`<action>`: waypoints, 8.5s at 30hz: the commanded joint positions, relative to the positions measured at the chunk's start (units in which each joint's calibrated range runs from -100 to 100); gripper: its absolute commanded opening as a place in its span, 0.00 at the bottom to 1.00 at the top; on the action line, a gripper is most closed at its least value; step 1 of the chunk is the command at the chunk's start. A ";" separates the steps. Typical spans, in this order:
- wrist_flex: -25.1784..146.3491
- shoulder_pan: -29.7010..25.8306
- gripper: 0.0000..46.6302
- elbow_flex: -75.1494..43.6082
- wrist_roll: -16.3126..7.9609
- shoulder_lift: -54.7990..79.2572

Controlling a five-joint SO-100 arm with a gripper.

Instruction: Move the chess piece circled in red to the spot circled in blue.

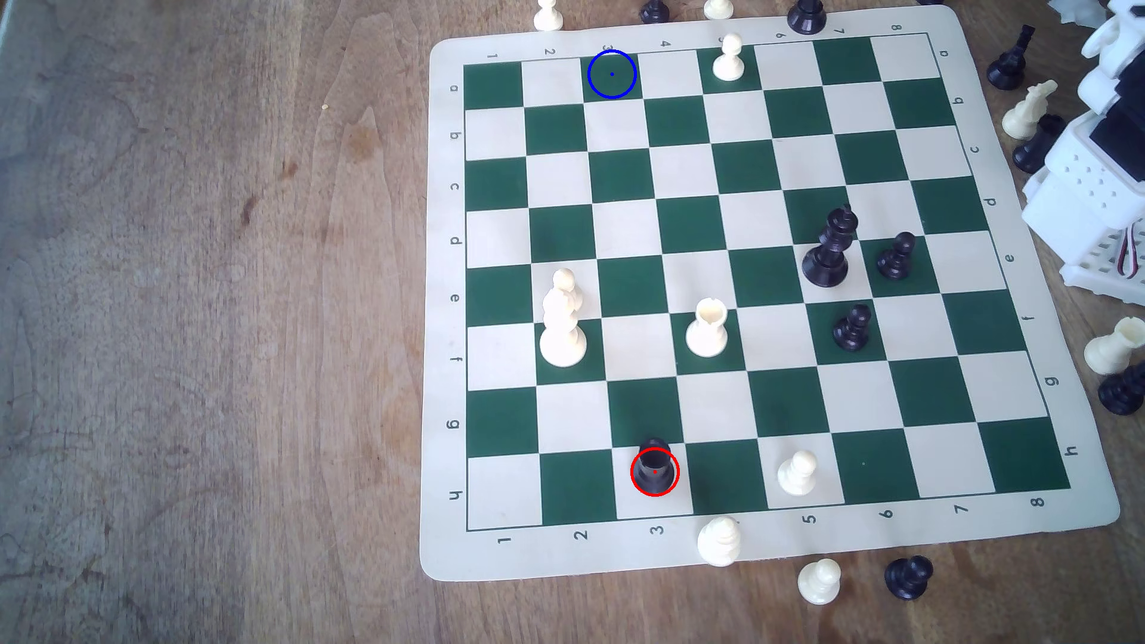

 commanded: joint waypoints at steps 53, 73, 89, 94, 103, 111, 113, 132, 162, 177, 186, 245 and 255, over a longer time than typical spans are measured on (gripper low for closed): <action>113.76 3.39 0.38 -102.90 -6.69 103.01; 110.07 3.08 0.43 -96.56 -7.57 104.71; 105.08 3.16 0.42 -91.93 -7.91 107.68; 103.93 2.77 0.43 -91.57 -8.21 108.53; 102.54 2.69 0.37 -91.48 -8.74 108.87; 103.28 2.14 0.20 -91.48 -8.40 108.87; 103.28 2.06 0.18 -91.48 -8.40 108.87; 104.34 1.28 0.00 -92.39 -9.96 103.18; 113.92 30.69 0.00 -79.06 4.25 69.31; 101.80 47.19 0.00 -69.72 8.94 76.69; 97.95 47.74 0.00 -68.27 8.99 80.09; 84.36 45.39 0.02 -77.70 8.84 102.58; 83.95 46.10 0.01 -77.70 9.43 103.01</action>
